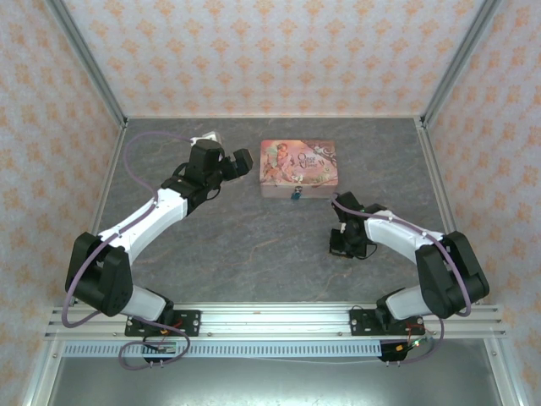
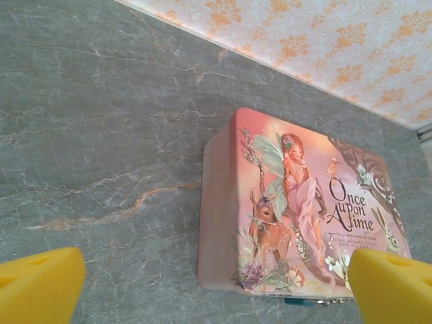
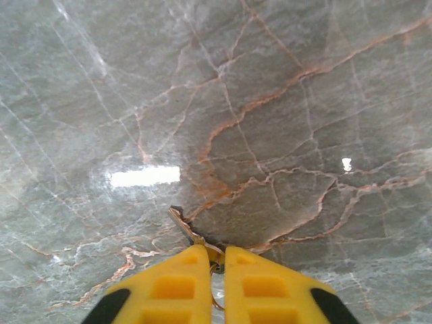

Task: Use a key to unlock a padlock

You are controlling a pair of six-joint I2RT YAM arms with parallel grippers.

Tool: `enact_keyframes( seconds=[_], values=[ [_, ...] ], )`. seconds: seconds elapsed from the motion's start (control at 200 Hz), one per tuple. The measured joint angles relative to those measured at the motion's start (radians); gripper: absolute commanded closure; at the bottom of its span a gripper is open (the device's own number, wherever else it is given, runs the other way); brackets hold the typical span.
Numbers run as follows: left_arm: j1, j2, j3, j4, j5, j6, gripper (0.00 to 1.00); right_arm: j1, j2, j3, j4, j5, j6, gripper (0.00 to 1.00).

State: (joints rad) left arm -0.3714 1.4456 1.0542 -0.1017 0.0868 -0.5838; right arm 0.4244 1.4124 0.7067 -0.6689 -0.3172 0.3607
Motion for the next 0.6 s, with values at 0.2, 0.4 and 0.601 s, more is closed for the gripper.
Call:
enact_keyframes(
  seconds=[0.2,0.4,0.601],
  values=[
    [0.000,0.000,0.012,-0.010,-0.014,0.000,0.00,0.001,-0.008,0.004,0.004,0.004,-0.010,1.00],
    [0.000,0.000,0.025,-0.022,-0.016,-0.006,0.00,0.002,-0.077,0.005,0.006,0.008,-0.039,1.00],
    [0.000,0.000,0.077,-0.054,0.019,-0.066,0.00,0.002,-0.224,0.017,0.071,0.011,-0.103,1.00]
  ],
)
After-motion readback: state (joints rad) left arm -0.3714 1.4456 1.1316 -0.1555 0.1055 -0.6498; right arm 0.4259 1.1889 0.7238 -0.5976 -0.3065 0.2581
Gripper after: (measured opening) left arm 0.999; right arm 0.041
